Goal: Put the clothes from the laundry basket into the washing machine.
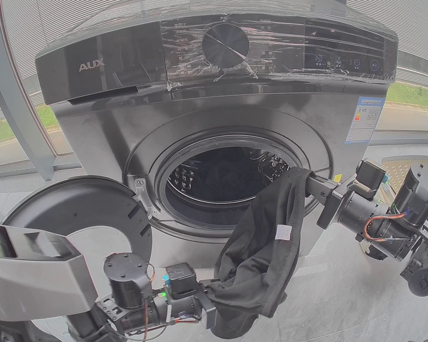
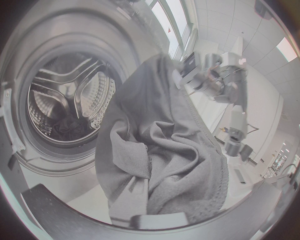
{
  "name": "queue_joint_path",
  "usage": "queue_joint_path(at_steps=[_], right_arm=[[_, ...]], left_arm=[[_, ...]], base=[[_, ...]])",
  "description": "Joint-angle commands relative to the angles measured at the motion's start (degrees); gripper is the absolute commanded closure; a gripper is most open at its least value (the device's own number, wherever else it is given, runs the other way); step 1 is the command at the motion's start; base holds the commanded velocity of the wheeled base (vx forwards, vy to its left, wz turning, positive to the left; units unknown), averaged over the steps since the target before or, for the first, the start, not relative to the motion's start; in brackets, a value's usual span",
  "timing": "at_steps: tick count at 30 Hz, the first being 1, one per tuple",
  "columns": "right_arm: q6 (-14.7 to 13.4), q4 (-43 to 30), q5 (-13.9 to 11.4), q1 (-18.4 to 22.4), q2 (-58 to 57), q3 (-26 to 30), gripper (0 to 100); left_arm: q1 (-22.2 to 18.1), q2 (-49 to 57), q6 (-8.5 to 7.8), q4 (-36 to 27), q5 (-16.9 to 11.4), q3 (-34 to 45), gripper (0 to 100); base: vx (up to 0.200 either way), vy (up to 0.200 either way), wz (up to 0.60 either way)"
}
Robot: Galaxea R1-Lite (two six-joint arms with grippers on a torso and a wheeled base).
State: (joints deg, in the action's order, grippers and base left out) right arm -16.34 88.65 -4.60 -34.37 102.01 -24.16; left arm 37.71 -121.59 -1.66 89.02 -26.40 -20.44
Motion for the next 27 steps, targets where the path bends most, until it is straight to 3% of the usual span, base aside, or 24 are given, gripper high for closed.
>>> queue_joint_path(at_steps=[1, 3, 4, 6, 13, 15, 16, 18, 20, 23, 25, 27], right_arm=[[-0.8, 0.03, 0.2, 0.7, 1.88, 1.13, 100], [-0.8, 0.03, 0.29, 0.62, 1.96, 1.22, 100], [-0.72, 0.03, 0.2, 0.62, 3.02, 1.93, 100], [-0.54, 0.03, 0.11, 0.62, 4.16, 2.8, 100], [-0.54, 0.03, -0.15, -0.26, 4.95, 5.35, 100], [-0.36, -0.06, -0.15, -2.02, 4.6, 7.81, 100], [-0.36, 0.03, -0.06, -2.64, 4.51, 8.17, 0], [-0.19, -0.06, 0.03, -3.6, 4.51, 9.22, 0], [0.6, -0.06, 0.03, -3.96, 4.78, 12.03, 0], [3.5, -0.06, -1.73, -4.04, 4.86, 17.83, 0], [4.47, 0.03, -3.4, -3.43, 4.95, 18.54, 0], [4.65, 0.03, -3.49, -3.16, 4.86, 18.45, 0]], left_arm=[[-0.53, 14.71, 0.52, 0.11, -3.13, 9.46, 100], [-0.62, 15.42, 0.78, 0.11, -3.13, 9.9, 100], [-1.14, 18.05, 2.8, 0.02, -3.21, 10.25, 100], [-1.32, 18.84, 3.59, 0.11, -2.6, 9.11, 100], [-2.73, 19.28, 4.21, 0.11, -0.49, 7.0, 100], [-2.64, 19.11, 5.09, 0.11, 1.27, 4.97, 100], [-2.46, 19.11, 5.35, 0.11, 1.8, 4.45, 100], [-2.2, 18.67, 6.05, 0.02, 4.17, 2.6, 100], [-2.11, 18.14, 6.93, 0.02, 8.48, 0.32, 100], [-2.2, 16.82, 7.46, 0.02, 13.48, -2.06, 100], [-2.2, 16.12, 7.37, 0.02, 14.54, -2.41, 100], [-2.55, 16.03, 7.28, 0.02, 15.24, -2.41, 100]], base=[[0.0, 0.0, 0.0], [0.0, 0.0, 0.0], [0.0, 0.0, 0.0], [0.0, 0.0, 0.0], [0.0, 0.0, 0.0], [0.0, 0.0, 0.0], [0.0, 0.0, 0.0], [0.0, 0.0, 0.0], [0.0, 0.0, 0.0], [0.0, 0.0, 0.0], [0.0, 0.0, 0.0], [0.0, 0.0, 0.0]])
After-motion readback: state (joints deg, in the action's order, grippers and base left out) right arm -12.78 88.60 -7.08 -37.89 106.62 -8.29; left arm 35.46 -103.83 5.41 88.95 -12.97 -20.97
